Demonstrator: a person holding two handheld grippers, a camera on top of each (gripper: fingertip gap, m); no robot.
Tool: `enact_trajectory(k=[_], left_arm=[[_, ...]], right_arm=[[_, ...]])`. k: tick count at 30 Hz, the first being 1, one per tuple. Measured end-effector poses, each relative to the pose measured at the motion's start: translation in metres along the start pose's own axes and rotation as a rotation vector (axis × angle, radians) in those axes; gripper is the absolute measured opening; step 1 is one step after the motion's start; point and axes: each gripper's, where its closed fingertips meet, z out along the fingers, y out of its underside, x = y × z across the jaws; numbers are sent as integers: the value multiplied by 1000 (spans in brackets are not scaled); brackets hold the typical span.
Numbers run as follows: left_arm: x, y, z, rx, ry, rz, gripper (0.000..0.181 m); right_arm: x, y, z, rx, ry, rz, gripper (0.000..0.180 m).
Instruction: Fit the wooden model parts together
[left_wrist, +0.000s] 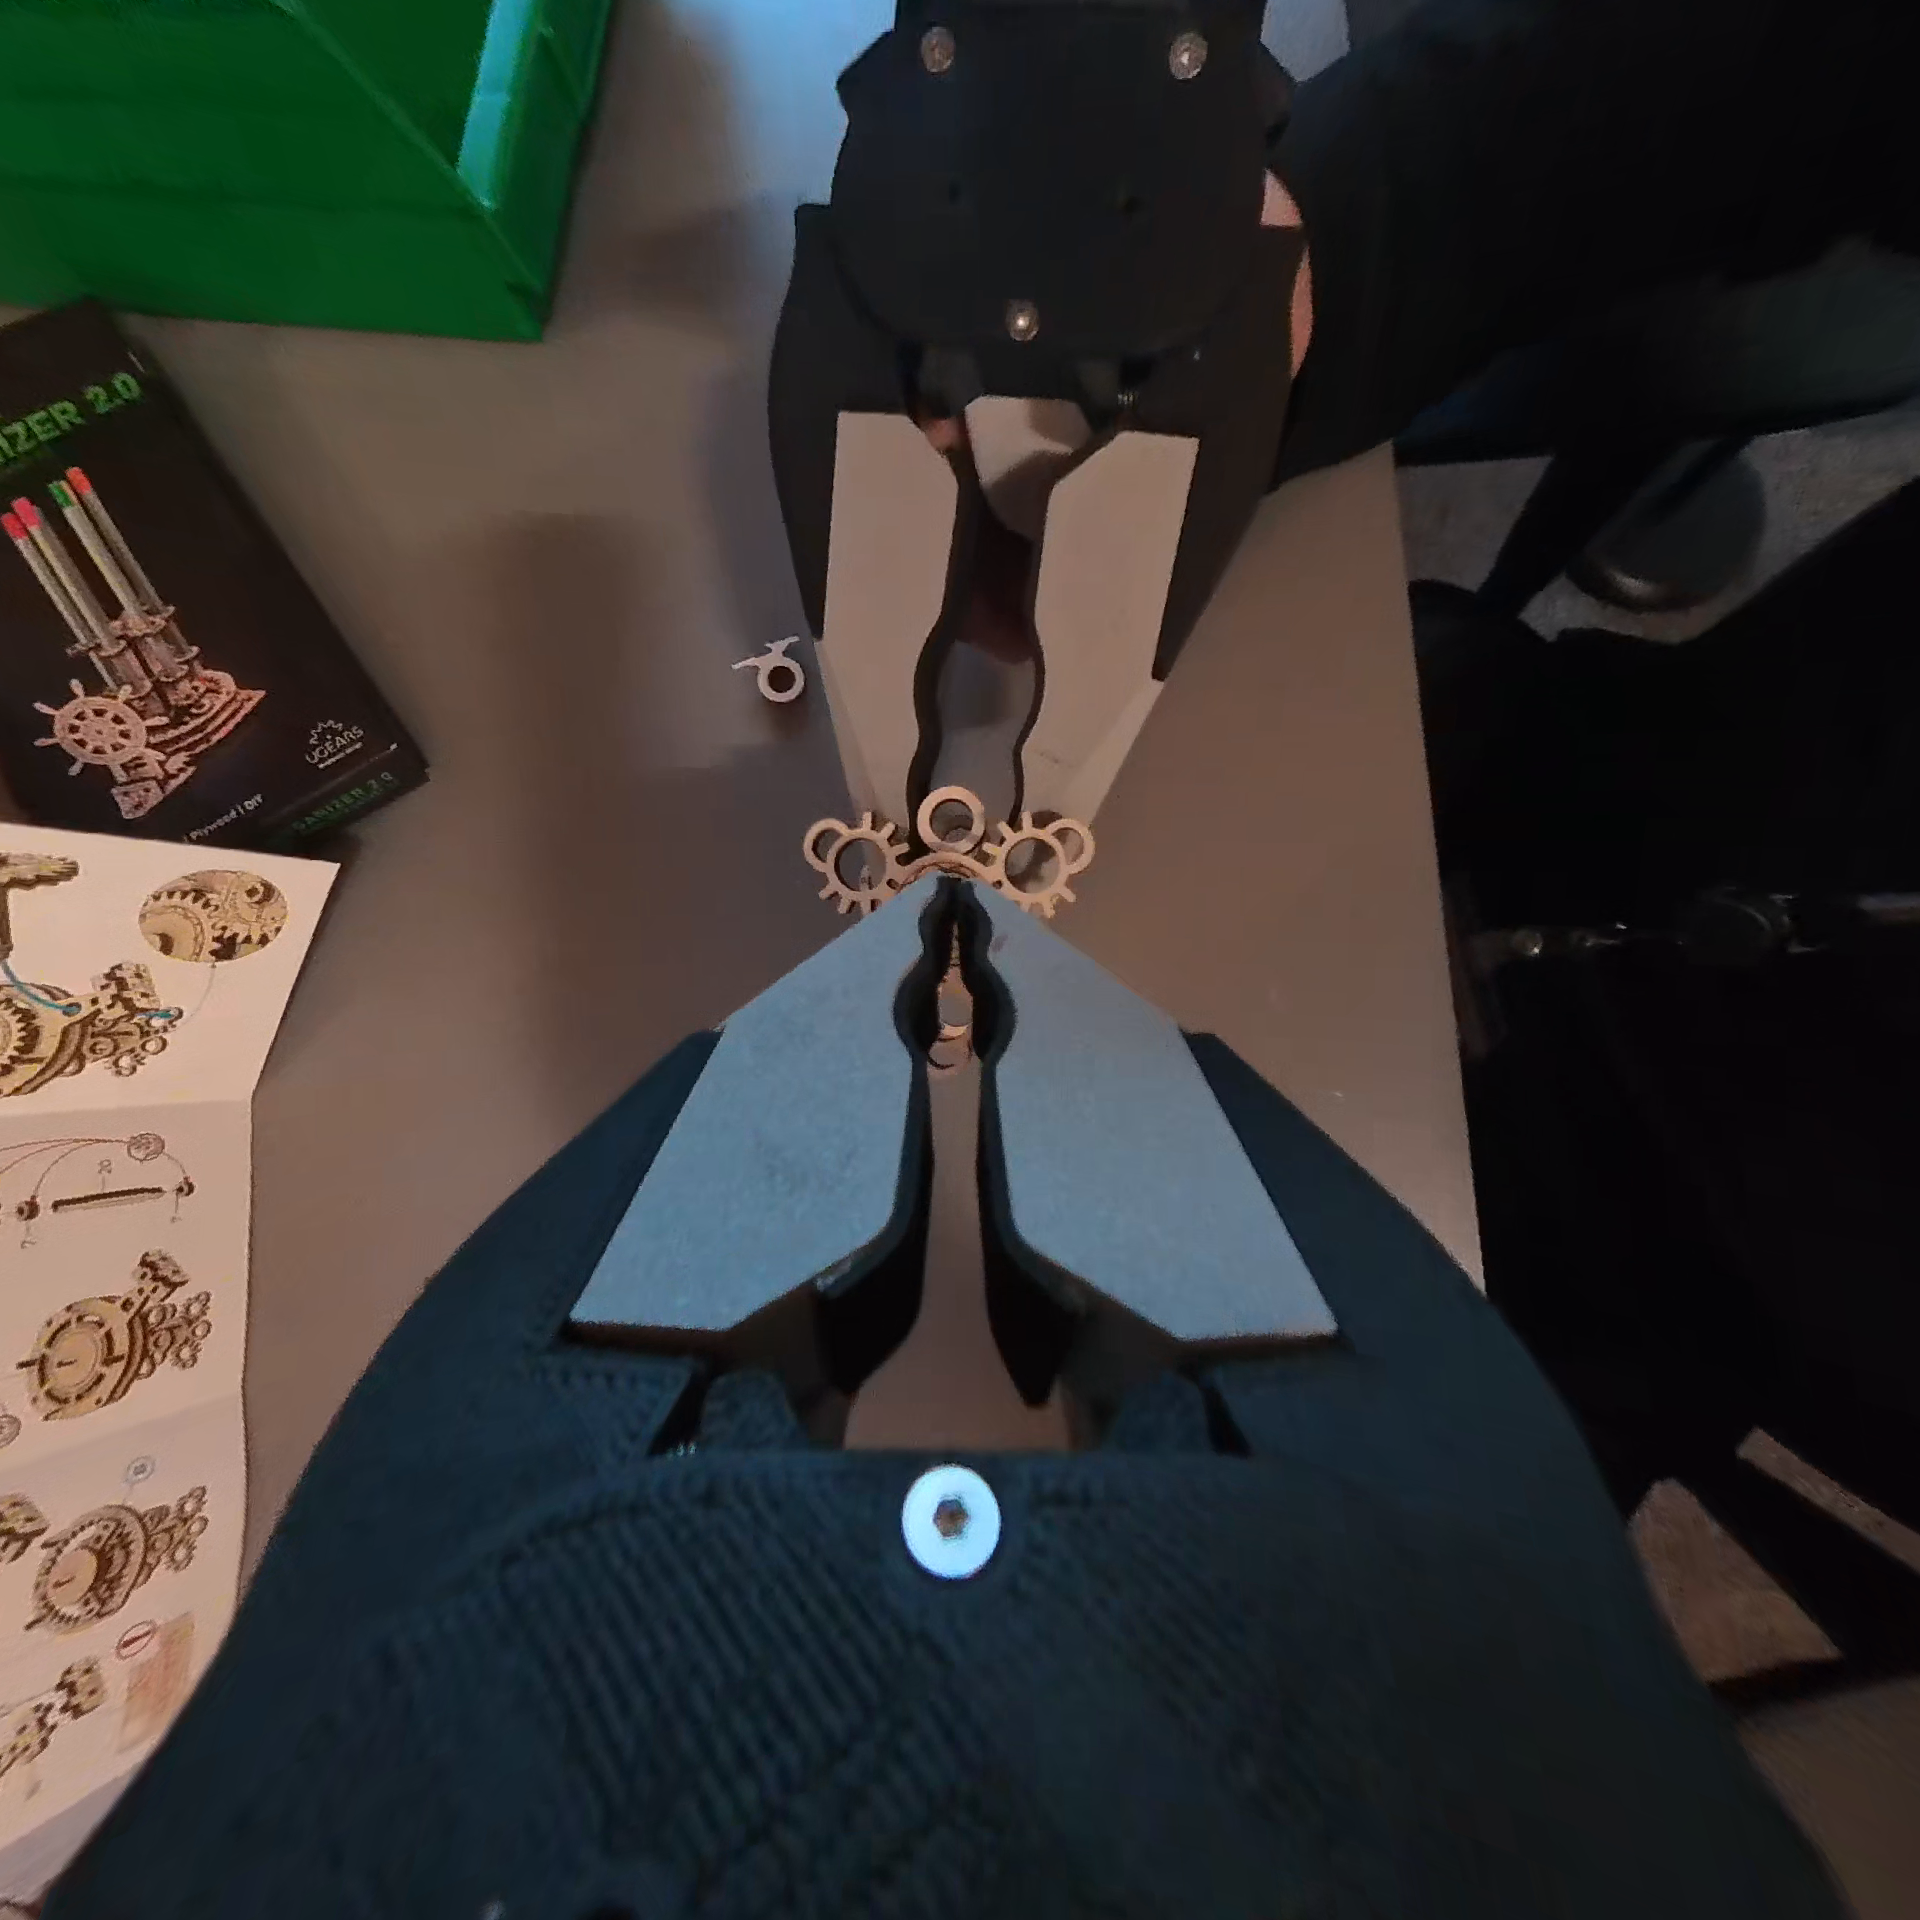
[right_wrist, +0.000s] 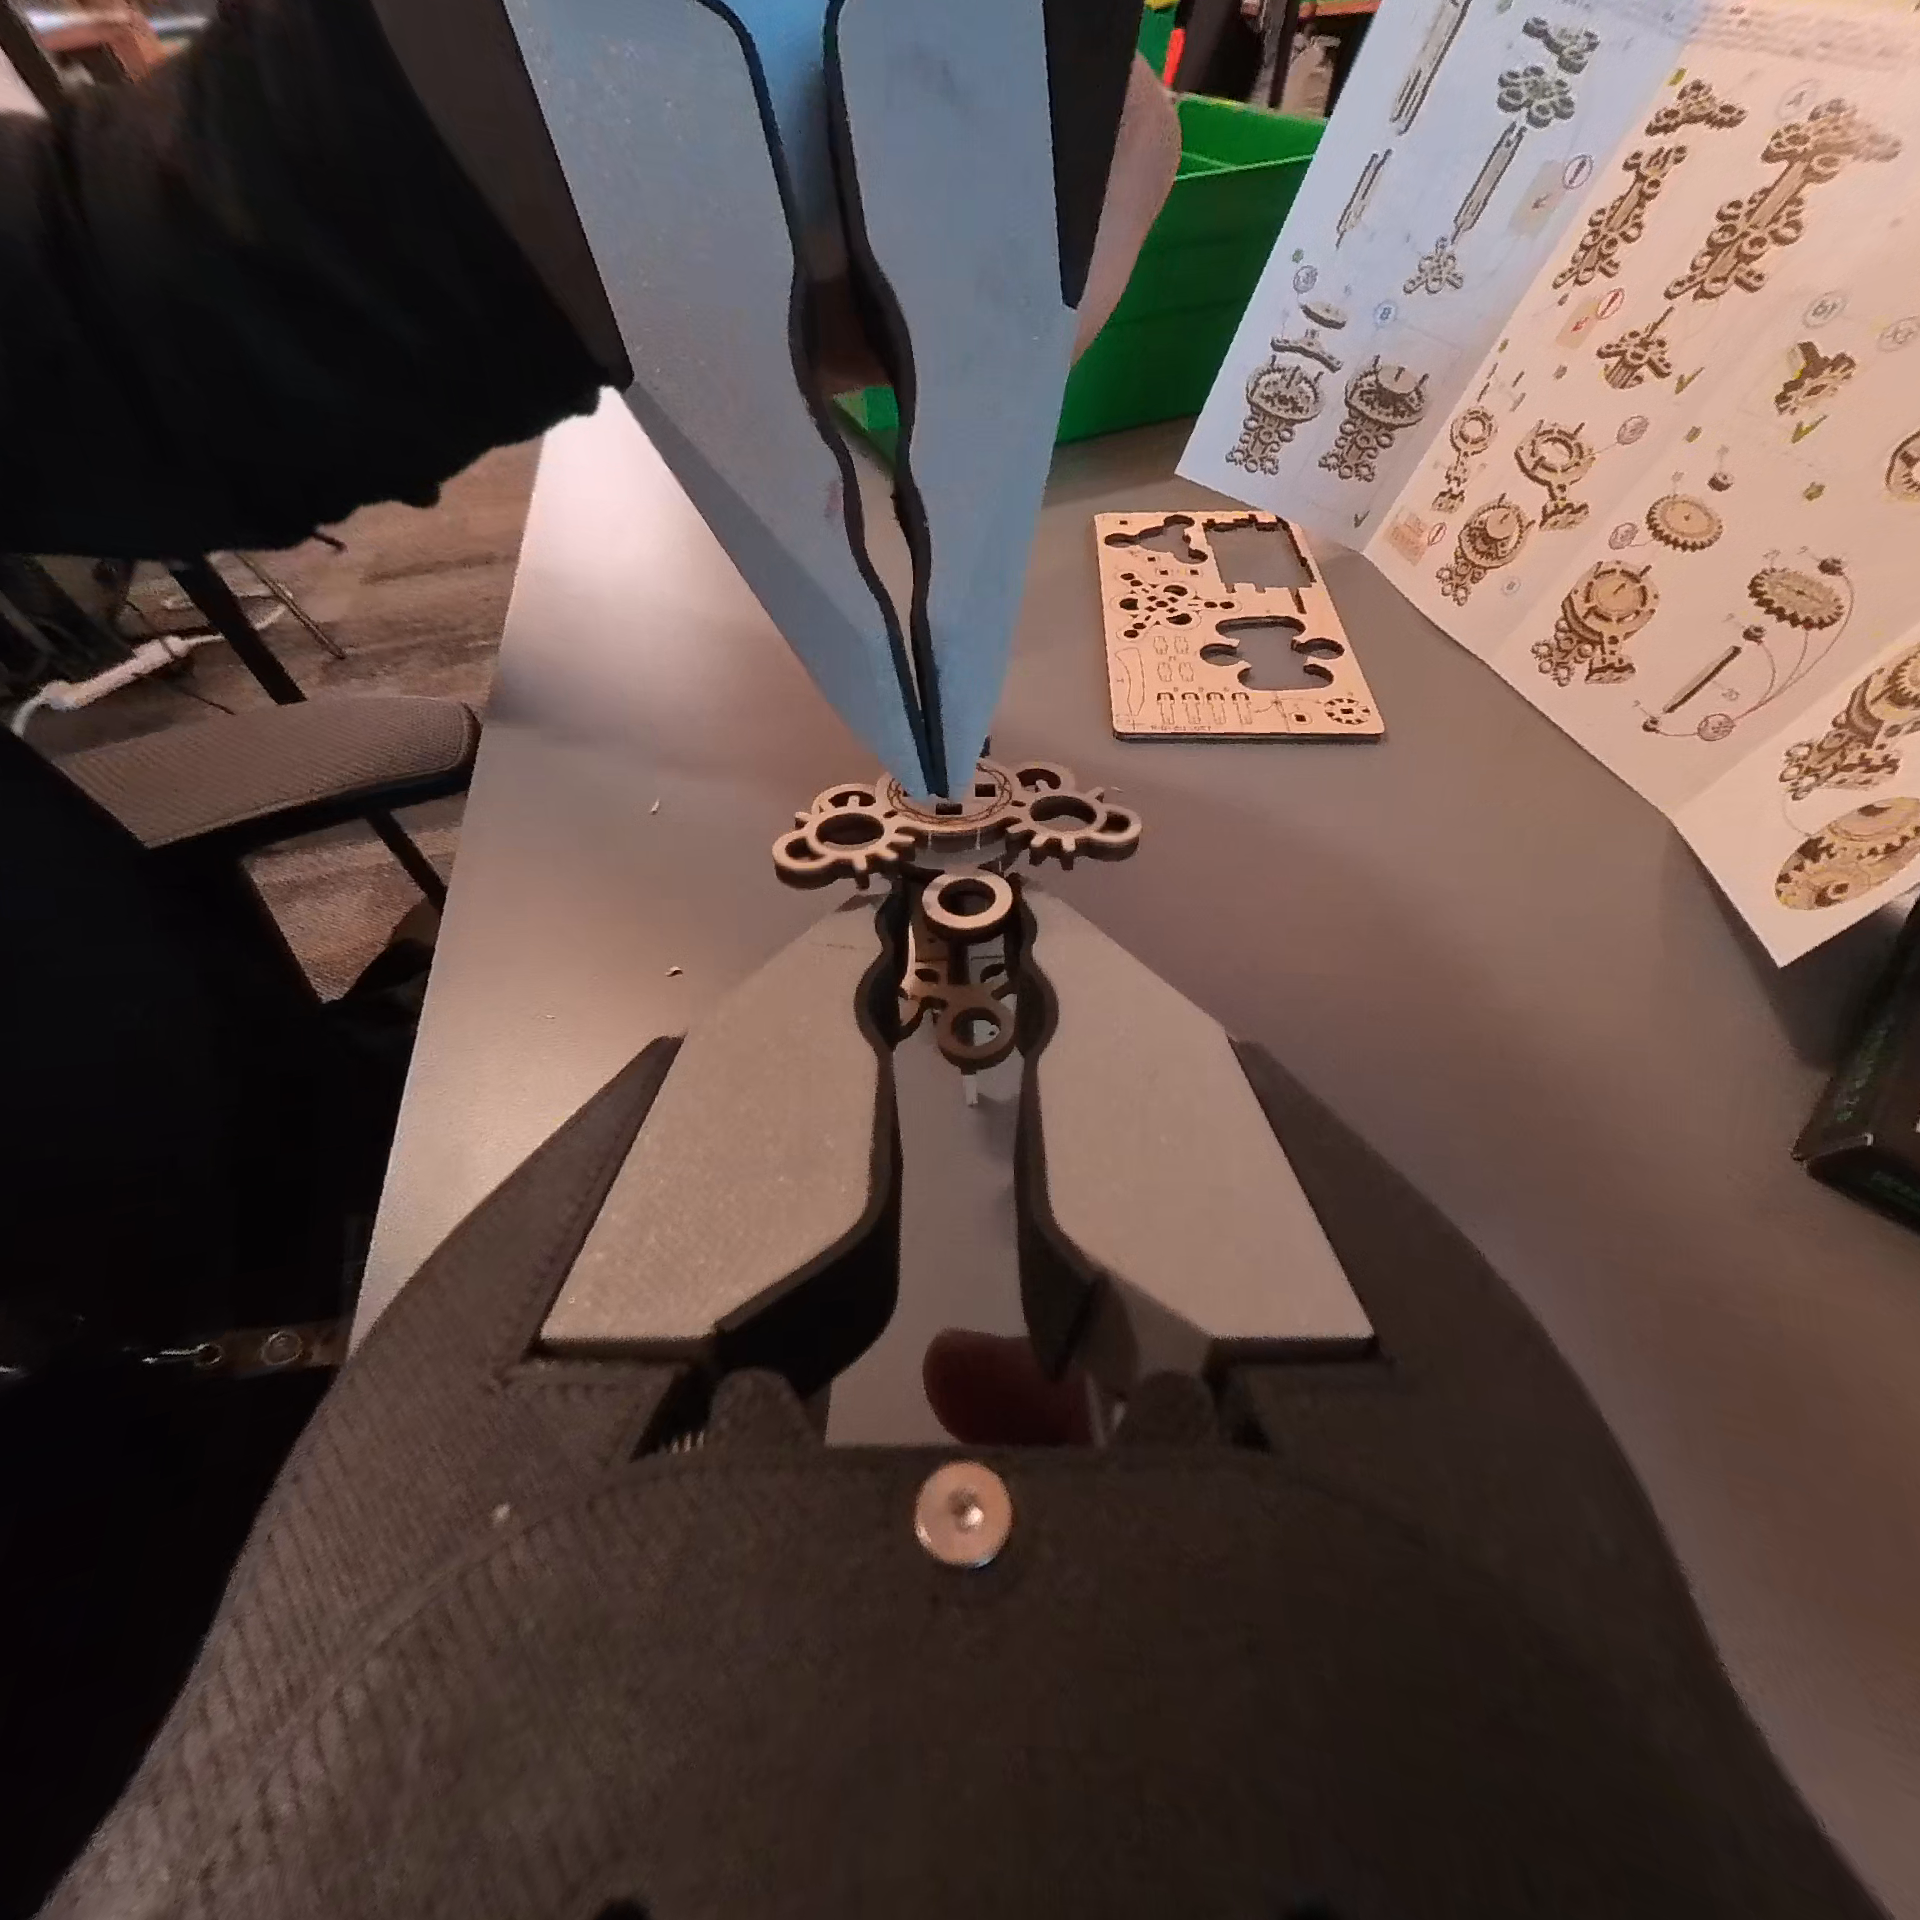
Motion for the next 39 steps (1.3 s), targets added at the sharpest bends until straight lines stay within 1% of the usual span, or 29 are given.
enact_trajectory(k=[6, 10, 12, 16, 19, 23, 27, 28, 30, 35, 38, 39], left_arm=[[1, -2, 3, -40, -5, 29, 0], [4, -3, 2, -89, 29, 27, 0], [5, -8, -2, -101, 50, 29, 0], [-2, -16, -14, -168, 10, 95, 0], [1, -23, -23, -188, 25, 126, 0], [5, -11, -12, -271, 48, 145, 0], [13, 3, 3, -315, 98, 129, 0], [15, -1, 3, -293, 109, 117, 0], [10, 3, -2, -334, 74, 144, 0], [0, -11, -16, -308, 23, 155, 0], [10, 3, 0, -361, 86, 145, 0], [9, -3, 3, -319, 85, 138, 0]], right_arm=[[-1, 1, -3, 2, -16, 7, 14], [-2, 1, -2, 1, -19, -2, 14], [-3, 1, -3, 1, -23, -1, 14], [-4, 1, -2, 0, -20, -20, 14], [-5, 1, -2, -1, -18, -34, 14], [-6, 1, -2, -1, -16, -38, 14], [-7, 1, -3, -1, -28, -41, 14], [-8, 1, -2, 0, -27, -42, 14], [-8, 1, -2, -1, -27, -46, 14], [-9, 1, -2, -2, -25, -57, 14], [-8, 1, -3, -2, -22, -50, 14], [-7, 1, -3, -2, -21, -45, 14]])
